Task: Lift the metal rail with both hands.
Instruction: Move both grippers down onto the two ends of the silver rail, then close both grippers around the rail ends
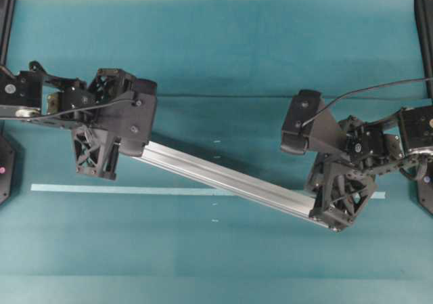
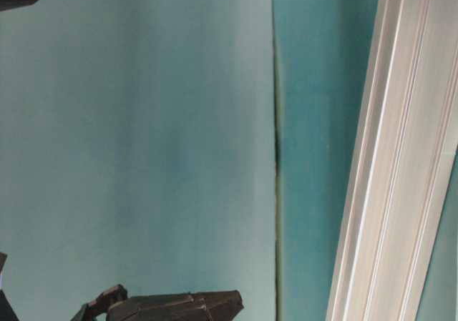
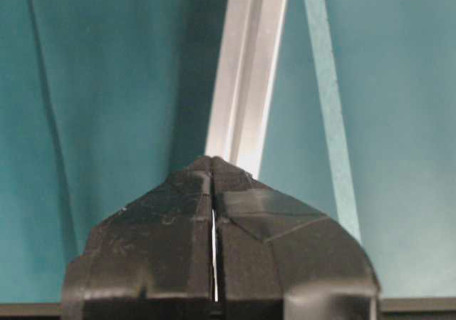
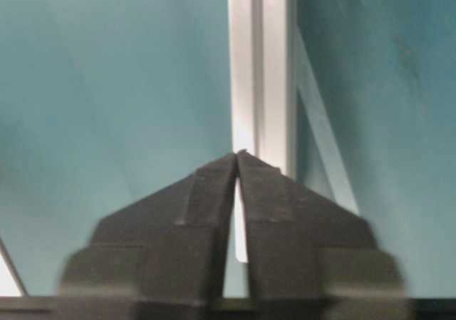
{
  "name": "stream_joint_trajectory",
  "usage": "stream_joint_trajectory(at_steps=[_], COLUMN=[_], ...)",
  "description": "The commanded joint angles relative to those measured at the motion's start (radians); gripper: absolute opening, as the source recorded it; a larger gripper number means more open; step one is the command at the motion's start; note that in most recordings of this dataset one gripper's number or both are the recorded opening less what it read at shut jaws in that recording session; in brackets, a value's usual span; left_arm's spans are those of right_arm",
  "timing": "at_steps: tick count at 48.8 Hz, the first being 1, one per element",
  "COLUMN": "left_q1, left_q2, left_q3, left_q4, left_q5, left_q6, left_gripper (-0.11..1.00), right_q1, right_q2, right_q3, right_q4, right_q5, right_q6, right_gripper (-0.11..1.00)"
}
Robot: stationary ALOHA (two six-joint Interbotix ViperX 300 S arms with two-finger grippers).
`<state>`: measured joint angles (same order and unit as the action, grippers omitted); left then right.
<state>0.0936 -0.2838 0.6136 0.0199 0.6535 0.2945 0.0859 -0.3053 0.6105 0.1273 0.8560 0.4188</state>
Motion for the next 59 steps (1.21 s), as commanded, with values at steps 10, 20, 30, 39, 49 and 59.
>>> stream_joint_trajectory(at_steps=[10, 20, 30, 39, 49, 59], left_q1=[0.005, 0.005, 0.005, 0.005, 0.005, 0.015], left_q2=[-0.005, -0.008, 0.002, 0.048, 0.109, 0.14], left_q3=[-0.011, 0.012, 0.023, 0.051, 0.064, 0.071], left_q4=[0.003, 0.003, 0.003, 0.003, 0.003, 0.003], left_q5=[-0.006, -0.006, -0.014, -0.055, -0.075, -0.11], left_q6=[-0.002, -0.008, 0.0, 0.0, 0.0, 0.003], left_gripper=[0.2, 0.8, 0.95, 0.97, 0.98, 0.98], right_q1=[0.006, 0.006, 0.006, 0.012, 0.014, 0.026], right_q2=[0.032, 0.084, 0.124, 0.175, 0.213, 0.249], right_q3=[0.002, -0.002, 0.002, -0.006, 0.002, 0.011], right_q4=[0.002, -0.003, -0.005, -0.023, -0.032, -0.032], right_q5=[-0.028, -0.034, -0.034, -0.032, -0.049, -0.103], right_q6=[0.018, 0.015, 0.014, 0.006, 0.011, 0.009], right_gripper=[0.76, 0.99, 0.99, 0.99, 0.99, 0.99])
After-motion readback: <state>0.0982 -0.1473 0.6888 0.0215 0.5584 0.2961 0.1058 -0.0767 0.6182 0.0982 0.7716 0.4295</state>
